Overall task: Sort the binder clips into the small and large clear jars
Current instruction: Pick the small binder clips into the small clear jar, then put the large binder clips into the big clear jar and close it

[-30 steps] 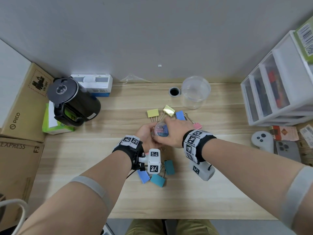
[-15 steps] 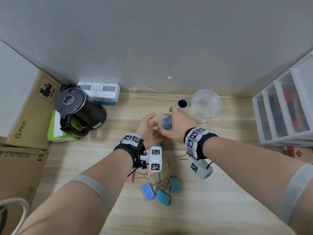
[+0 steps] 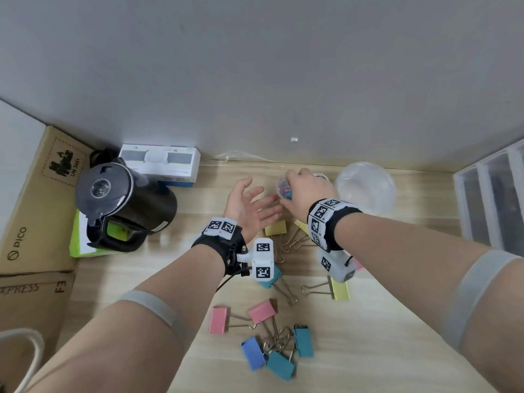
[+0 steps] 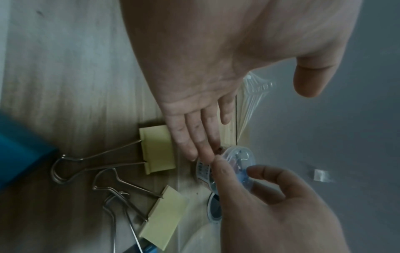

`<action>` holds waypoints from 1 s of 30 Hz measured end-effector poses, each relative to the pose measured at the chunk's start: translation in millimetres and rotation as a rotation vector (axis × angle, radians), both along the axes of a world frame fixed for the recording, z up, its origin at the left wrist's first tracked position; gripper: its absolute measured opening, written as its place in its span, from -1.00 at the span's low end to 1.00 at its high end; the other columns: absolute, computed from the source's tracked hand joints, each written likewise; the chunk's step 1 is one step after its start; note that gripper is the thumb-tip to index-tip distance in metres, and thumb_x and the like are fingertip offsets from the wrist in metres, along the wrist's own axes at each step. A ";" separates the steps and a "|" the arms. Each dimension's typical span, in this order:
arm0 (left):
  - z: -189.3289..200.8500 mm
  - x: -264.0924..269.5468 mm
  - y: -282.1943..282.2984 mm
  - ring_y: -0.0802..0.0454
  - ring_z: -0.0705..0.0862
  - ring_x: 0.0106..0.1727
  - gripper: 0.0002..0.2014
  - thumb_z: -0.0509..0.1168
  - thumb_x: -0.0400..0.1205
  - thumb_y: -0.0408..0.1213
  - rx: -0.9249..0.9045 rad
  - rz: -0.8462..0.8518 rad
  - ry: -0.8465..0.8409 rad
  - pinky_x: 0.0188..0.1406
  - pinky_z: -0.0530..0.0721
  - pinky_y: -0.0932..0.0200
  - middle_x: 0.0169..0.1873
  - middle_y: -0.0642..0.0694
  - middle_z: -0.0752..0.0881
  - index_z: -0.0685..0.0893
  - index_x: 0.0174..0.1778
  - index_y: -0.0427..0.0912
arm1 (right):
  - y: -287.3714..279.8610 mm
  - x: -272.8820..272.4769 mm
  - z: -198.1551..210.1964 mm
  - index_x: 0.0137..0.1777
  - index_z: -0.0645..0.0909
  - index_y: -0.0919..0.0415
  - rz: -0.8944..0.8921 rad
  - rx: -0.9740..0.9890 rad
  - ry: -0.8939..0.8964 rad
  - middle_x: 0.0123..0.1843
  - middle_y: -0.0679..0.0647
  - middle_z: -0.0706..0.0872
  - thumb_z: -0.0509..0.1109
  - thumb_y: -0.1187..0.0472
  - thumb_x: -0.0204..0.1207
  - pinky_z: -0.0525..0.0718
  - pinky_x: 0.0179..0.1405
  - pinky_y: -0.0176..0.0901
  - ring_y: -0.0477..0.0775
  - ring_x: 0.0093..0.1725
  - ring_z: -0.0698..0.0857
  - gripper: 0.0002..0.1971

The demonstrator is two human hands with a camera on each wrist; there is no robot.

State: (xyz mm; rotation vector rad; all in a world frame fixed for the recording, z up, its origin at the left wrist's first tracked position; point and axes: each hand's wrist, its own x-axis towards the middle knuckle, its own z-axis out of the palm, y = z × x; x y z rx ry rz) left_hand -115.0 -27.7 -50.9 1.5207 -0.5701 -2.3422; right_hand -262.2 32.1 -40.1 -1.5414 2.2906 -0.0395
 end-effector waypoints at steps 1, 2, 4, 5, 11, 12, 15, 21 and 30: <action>-3.4 -0.5 -0.6 -0.34 0.81 0.11 -0.42 0.24 0.67 0.11 0.008 0.001 0.001 0.10 0.74 -0.16 0.34 -0.33 0.70 0.48 0.51 -0.19 | -1.4 0.5 -3.6 0.20 0.47 0.07 0.003 0.012 0.009 0.14 0.13 0.58 0.36 -0.01 0.53 0.50 -0.26 -0.05 0.29 -0.03 0.70 -0.70; -6.8 -0.5 -0.9 -0.33 0.82 0.08 -0.41 0.24 0.68 0.11 0.008 0.001 -0.002 0.05 0.75 -0.13 0.33 -0.32 0.72 0.47 0.52 -0.20 | -2.2 1.4 -6.6 0.20 0.46 0.08 0.002 0.020 0.015 0.15 0.14 0.58 0.36 0.01 0.54 0.49 -0.28 -0.05 0.28 -0.04 0.71 -0.69; -14.2 0.4 -2.0 -0.29 0.85 -0.02 -0.41 0.23 0.68 0.11 0.006 0.006 -0.010 -0.02 0.76 -0.10 0.30 -0.30 0.76 0.47 0.52 -0.22 | -3.3 2.9 -9.3 0.21 0.44 0.08 -0.002 0.025 0.012 0.16 0.15 0.57 0.37 0.03 0.54 0.49 -0.29 -0.05 0.27 -0.05 0.71 -0.69; -16.8 0.8 -2.7 -0.27 0.84 -0.05 -0.40 0.22 0.68 0.11 0.011 0.010 -0.013 -0.03 0.76 -0.09 0.27 -0.29 0.78 0.48 0.52 -0.23 | -4.1 2.7 -10.2 0.22 0.43 0.08 -0.003 0.030 0.007 0.16 0.15 0.57 0.37 0.03 0.53 0.49 -0.29 -0.05 0.27 -0.05 0.71 -0.67; -20.1 -0.1 -2.6 -0.24 0.81 -0.07 -0.41 0.22 0.68 0.12 0.025 0.036 -0.029 -0.08 0.75 -0.05 0.23 -0.29 0.80 0.52 0.47 -0.26 | -4.1 1.7 -10.7 0.30 0.38 0.07 0.001 0.063 -0.019 0.19 0.16 0.56 0.38 0.02 0.51 0.52 -0.28 -0.03 0.27 -0.02 0.70 -0.59; -18.8 -0.6 -2.8 -0.24 0.81 -0.11 -0.42 0.23 0.68 0.11 0.026 0.040 -0.034 -0.11 0.75 -0.04 0.21 -0.30 0.81 0.52 0.46 -0.26 | -4.7 0.8 -10.1 0.29 0.38 0.06 0.009 0.070 -0.022 0.20 0.16 0.56 0.38 -0.01 0.51 0.52 -0.27 -0.03 0.28 -0.02 0.70 -0.59; -14.2 -1.4 -2.3 -0.18 0.77 -0.25 -0.43 0.23 0.66 0.11 0.021 0.043 -0.081 -0.29 0.66 0.05 0.15 -0.30 0.83 0.53 0.43 -0.26 | -1.5 -3.2 -6.2 0.26 0.37 0.03 0.049 0.087 -0.025 0.19 0.12 0.49 0.35 -0.18 0.47 0.53 -0.28 -0.05 0.25 -0.07 0.68 -0.53; -3.8 0.2 8.0 -0.12 0.66 -0.35 -0.42 0.27 0.60 0.10 -0.007 0.051 -0.173 -0.35 0.52 0.11 0.19 -0.34 0.80 0.57 0.38 -0.28 | 23.4 -15.3 4.4 0.19 0.45 0.15 -0.006 -0.171 0.085 0.16 0.15 0.48 0.27 -0.16 0.49 0.58 -0.07 0.02 0.21 0.03 0.58 -0.56; 27.7 7.9 41.2 -0.12 0.66 -0.31 -0.41 0.26 0.60 0.12 -0.029 -0.024 -0.120 -0.30 0.55 0.09 0.04 -0.31 0.82 0.57 0.36 -0.30 | 80.6 -60.9 10.0 0.56 0.16 0.05 -0.216 0.168 0.194 0.70 0.25 0.08 0.35 -0.34 0.36 0.25 0.48 0.52 0.51 0.64 0.06 -0.14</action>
